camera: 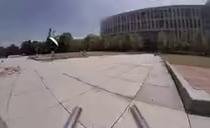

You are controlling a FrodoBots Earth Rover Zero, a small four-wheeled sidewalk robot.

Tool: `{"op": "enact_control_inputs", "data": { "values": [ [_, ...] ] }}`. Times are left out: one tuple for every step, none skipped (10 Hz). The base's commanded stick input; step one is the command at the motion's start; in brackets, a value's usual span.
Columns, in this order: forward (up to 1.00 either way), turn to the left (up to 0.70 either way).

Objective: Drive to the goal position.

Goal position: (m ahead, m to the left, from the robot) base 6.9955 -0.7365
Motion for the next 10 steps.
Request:
{"op": "enact_control_inputs", "data": {
  "values": [
    [0.70,-0.32],
    [0.70,-0.32],
    [0.70,-0.32],
    [0.70,-0.32],
    [0.70,0.03],
    [0.70,0.03],
    [0.70,0.03],
    [0.70,0.03],
    [0.70,0.03],
    [0.70,0.03]
  ]
}}
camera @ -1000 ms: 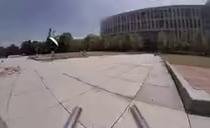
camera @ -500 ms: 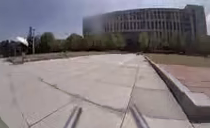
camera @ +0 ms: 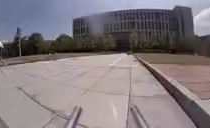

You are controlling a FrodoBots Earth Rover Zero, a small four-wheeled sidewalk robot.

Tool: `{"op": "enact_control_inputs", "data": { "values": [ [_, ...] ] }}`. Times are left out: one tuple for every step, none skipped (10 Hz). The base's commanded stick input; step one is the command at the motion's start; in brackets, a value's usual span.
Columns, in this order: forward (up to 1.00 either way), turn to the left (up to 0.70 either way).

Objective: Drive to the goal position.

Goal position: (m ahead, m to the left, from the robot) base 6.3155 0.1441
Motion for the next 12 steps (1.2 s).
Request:
{"op": "enact_control_inputs", "data": {
  "values": [
    [0.70,0.03],
    [0.70,0.03],
    [0.70,0.03],
    [0.70,0.03],
    [0.70,0.03],
    [0.70,0.03],
    [0.70,0.03],
    [0.70,0.03],
    [0.70,0.03],
    [0.70,0.03],
    [0.70,0.03],
    [0.70,0.03]
  ]
}}
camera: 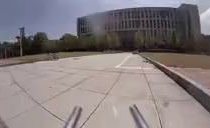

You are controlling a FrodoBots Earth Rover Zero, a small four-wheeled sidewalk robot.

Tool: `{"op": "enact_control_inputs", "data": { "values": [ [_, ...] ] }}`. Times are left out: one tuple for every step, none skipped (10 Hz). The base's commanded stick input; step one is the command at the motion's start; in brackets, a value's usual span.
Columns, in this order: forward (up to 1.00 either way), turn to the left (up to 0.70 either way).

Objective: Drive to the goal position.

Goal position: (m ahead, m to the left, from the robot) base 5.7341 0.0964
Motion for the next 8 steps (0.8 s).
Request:
{"op": "enact_control_inputs", "data": {
  "values": [
    [0.70,-0.06],
    [0.70,-0.26],
    [0.70,-0.32],
    [0.70,-0.32],
    [0.70,-0.32],
    [0.70,-0.32],
    [0.70,-0.32],
    [0.70,-0.32]
  ]
}}
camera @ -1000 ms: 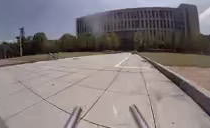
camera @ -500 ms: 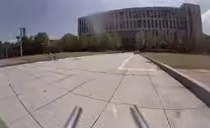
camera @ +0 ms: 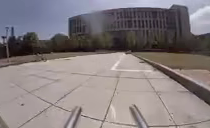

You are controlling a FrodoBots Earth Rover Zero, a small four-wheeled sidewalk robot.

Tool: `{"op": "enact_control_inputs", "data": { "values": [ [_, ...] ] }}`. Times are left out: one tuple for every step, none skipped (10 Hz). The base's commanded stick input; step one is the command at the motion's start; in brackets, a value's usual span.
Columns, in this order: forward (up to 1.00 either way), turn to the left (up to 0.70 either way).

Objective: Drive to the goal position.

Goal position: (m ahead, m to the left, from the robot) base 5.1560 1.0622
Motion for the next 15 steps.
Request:
{"op": "enact_control_inputs", "data": {
  "values": [
    [0.70,-0.32],
    [0.70,-0.32],
    [0.70,-0.32],
    [0.70,-0.32],
    [0.70,-0.32],
    [0.70,-0.32],
    [0.70,0.03],
    [0.70,0.03],
    [0.70,0.03],
    [0.70,0.03],
    [0.70,0.03],
    [0.70,0.03],
    [0.70,0.03],
    [0.70,0.03],
    [0.70,0.03]
  ]
}}
